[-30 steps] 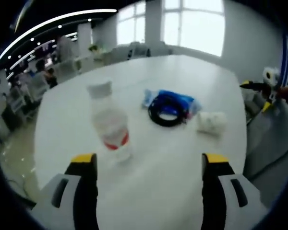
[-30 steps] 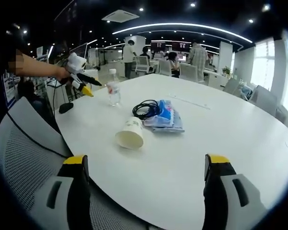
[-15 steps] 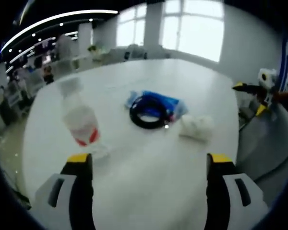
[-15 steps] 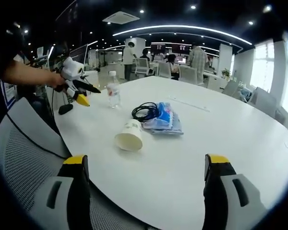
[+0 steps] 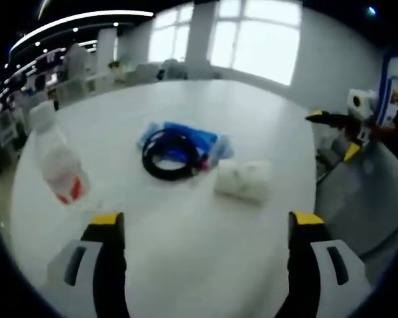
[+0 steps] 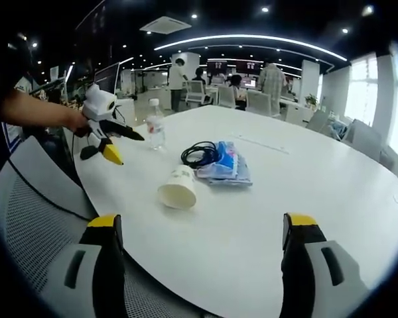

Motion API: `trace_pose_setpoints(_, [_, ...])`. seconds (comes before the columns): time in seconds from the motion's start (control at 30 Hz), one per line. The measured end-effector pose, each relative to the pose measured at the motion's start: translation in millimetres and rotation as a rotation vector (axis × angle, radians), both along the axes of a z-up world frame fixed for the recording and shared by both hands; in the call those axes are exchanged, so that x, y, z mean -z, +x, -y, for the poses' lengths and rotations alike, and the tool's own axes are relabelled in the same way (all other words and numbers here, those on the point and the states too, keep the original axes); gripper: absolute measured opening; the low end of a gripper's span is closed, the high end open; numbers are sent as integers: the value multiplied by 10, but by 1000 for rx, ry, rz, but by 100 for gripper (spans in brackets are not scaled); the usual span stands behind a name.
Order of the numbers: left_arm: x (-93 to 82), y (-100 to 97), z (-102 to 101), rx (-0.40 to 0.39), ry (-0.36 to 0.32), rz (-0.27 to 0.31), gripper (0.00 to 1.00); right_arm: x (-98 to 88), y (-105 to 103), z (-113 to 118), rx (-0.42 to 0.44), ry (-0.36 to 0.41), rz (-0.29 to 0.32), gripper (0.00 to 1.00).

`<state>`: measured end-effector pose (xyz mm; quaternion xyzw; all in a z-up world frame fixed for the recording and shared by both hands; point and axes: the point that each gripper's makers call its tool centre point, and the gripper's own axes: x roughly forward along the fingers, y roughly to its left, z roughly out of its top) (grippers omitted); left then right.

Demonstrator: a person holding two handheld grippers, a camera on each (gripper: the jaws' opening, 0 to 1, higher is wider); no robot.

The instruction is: Arrange the tabletop items into an orderly group along one side of the table until the central work area is clear of visible clutter.

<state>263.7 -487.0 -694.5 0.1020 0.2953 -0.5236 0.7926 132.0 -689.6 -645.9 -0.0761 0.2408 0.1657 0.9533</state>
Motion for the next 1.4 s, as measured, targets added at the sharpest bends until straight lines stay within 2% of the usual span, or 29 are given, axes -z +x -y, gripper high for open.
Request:
trace_pose_setpoints(0.07, [36, -11, 12, 5, -7, -10, 100, -2, 1, 3, 1, -1, 1, 100])
trace_pose_setpoints(0.27, [56, -69, 240, 24, -37, -1, 100, -4, 2, 10, 2, -3, 3, 100])
trace_pose_setpoints(0.57, [122, -131, 493, 59, -35, 6, 100, -10, 2, 24, 8, -8, 6, 100])
trace_pose_setpoints(0.9, [173, -147, 742, 55, -59, 35, 99, -6, 1, 33, 12, -11, 3, 100])
trace_pose_setpoints(0.97, [162, -163, 802, 72, -74, 57, 96, -7, 3, 35, 14, -11, 4, 100])
trace_pose_setpoints(1.4, [358, -180, 995, 127, -22, 37, 90, 9, -2, 31, 11, -15, -3, 100])
